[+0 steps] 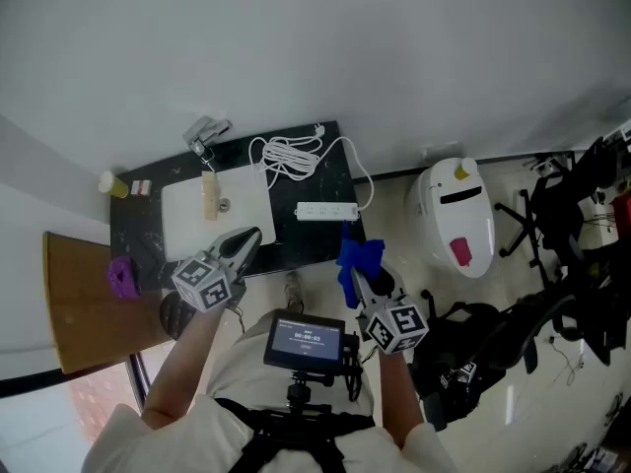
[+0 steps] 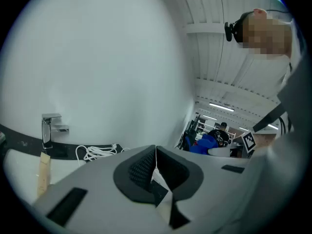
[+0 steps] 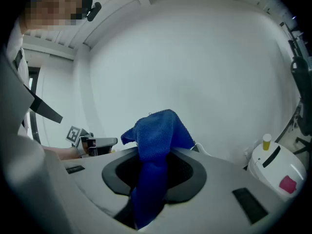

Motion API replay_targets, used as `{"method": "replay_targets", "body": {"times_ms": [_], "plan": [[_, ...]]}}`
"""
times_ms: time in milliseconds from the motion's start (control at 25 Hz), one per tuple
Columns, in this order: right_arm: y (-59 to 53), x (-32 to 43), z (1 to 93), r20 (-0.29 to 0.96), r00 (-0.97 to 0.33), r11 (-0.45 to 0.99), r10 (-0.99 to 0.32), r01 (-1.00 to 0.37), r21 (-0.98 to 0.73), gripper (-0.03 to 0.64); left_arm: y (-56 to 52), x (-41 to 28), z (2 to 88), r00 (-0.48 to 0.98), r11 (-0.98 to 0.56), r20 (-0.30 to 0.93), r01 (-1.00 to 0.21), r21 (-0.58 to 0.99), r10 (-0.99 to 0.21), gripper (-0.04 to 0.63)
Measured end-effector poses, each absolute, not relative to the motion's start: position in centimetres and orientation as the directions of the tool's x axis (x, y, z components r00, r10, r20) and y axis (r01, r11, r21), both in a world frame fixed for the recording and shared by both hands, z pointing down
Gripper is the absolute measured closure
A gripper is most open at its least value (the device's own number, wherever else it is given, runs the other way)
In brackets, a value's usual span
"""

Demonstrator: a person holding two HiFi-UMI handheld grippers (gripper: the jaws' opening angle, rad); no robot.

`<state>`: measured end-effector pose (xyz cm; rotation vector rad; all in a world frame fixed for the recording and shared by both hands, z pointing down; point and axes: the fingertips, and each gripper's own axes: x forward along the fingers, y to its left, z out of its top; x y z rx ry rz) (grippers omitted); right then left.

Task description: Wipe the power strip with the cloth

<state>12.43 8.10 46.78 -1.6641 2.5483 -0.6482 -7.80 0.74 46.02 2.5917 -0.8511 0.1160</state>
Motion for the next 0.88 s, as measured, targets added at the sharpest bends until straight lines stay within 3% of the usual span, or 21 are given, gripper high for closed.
{"method": "replay_targets", "body": {"times_ms": [880], "plan": [[-5.4,4.6,46.3,0.223,-0.432,0.354,-0.874,-0.88,-0.317,0.514,-13.1,-11.6,47.1,0.865,-0.767,0.155,-0.495,0.408,-0.477,0.589]]}}
